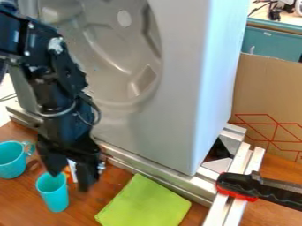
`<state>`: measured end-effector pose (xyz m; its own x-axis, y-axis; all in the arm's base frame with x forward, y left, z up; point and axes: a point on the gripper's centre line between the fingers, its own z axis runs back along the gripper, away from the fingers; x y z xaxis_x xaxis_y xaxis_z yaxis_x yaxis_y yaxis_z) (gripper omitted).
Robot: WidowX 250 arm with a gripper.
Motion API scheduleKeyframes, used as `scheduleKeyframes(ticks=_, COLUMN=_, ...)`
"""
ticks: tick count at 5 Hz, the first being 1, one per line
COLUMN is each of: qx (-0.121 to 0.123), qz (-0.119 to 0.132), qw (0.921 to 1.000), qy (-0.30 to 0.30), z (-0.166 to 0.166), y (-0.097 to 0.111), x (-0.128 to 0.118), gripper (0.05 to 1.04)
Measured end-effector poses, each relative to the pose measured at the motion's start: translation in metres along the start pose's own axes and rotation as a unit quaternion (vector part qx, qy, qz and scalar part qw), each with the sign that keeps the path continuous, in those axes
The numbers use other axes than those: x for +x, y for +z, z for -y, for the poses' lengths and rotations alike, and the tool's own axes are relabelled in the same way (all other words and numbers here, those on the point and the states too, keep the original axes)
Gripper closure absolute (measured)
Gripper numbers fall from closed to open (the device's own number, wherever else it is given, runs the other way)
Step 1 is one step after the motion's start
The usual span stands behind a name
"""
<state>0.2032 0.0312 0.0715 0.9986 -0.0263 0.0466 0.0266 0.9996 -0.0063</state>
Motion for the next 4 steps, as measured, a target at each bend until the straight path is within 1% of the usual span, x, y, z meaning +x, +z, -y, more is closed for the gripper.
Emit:
scheduleKeyframes(ticks=1, qx=0.012, qz=-0.006, qw=0.9999, qy=-0.001, z=-0.012, y=-0.005, x=-0.007, gripper=0.083)
scheduleKeyframes(ticks=2, qx=0.012, qz=-0.048, qw=0.9987, qy=0.010, z=-0.022, y=-0.022, x=-0.015, gripper=0.083)
scheduleKeyframes(ticks=3, qx=0.010, qz=-0.055, qw=0.9983, qy=0.011, z=-0.026, y=-0.027, x=-0.016, gripper=0.083)
scheduleKeyframes(ticks=4, qx=0.003, qz=-0.048, qw=0.9987, qy=0.015, z=-0.030, y=-0.031, x=-0.014, gripper=0.083)
